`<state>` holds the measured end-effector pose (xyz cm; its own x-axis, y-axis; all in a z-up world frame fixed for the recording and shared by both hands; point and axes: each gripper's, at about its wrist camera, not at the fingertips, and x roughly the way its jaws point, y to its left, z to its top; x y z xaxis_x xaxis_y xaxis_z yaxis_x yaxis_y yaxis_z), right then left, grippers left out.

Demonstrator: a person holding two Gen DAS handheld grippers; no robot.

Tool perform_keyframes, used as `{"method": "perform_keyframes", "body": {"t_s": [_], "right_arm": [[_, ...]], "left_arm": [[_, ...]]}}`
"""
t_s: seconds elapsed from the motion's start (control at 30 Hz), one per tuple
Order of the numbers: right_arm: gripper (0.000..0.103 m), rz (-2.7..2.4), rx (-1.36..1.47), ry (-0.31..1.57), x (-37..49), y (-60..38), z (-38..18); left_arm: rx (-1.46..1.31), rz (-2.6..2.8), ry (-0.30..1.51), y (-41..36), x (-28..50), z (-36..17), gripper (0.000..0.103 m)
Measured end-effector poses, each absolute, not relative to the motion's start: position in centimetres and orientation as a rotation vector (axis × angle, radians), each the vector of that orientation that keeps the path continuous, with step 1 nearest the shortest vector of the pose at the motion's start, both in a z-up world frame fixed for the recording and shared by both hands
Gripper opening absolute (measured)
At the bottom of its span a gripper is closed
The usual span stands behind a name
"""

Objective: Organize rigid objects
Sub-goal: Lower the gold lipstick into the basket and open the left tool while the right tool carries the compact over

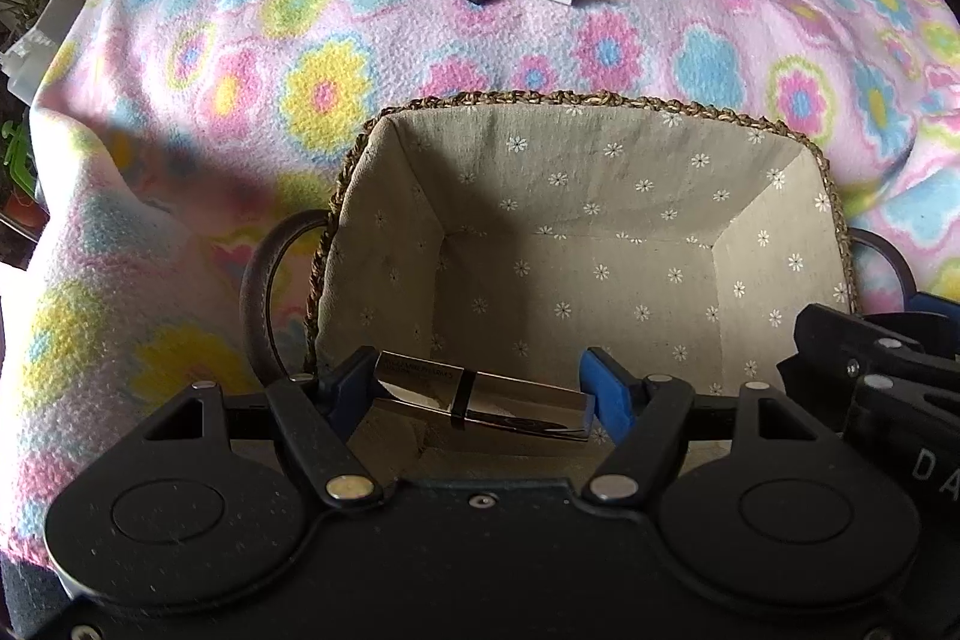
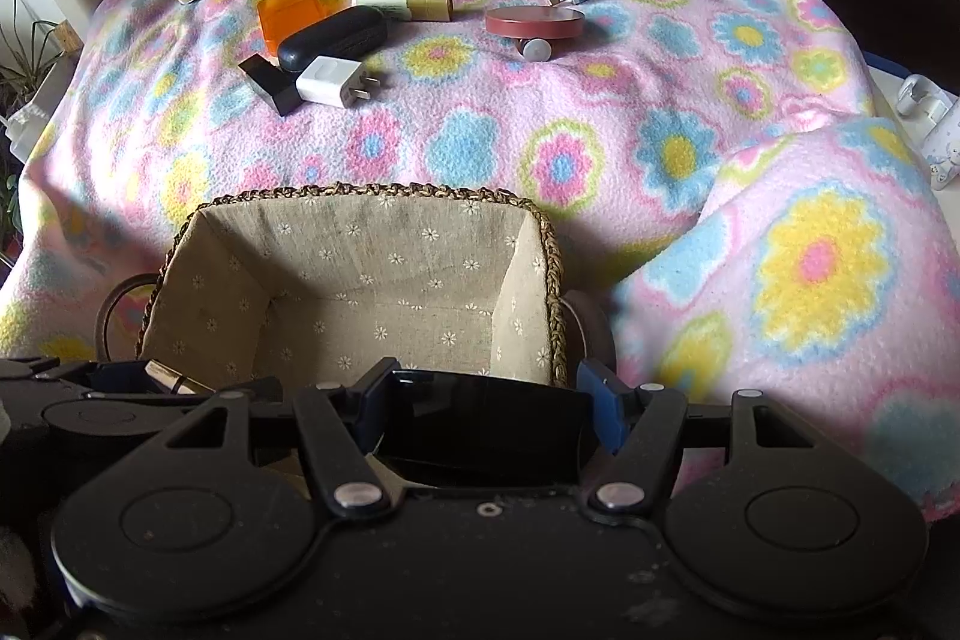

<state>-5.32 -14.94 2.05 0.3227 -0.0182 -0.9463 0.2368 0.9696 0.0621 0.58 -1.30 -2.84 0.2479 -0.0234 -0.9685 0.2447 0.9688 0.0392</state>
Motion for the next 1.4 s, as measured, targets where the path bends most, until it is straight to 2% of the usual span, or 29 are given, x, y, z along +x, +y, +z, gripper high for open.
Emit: {"method": "perform_keyframes", "body": {"t_s": [1.4], "right_arm": [[0.075,-0.148,0.225,1.246,-5.16,-15.24,1.75]], "left_arm": [[0.219,-0.166,1.327,-1.26,0.75,-2.94,0.069]]}}
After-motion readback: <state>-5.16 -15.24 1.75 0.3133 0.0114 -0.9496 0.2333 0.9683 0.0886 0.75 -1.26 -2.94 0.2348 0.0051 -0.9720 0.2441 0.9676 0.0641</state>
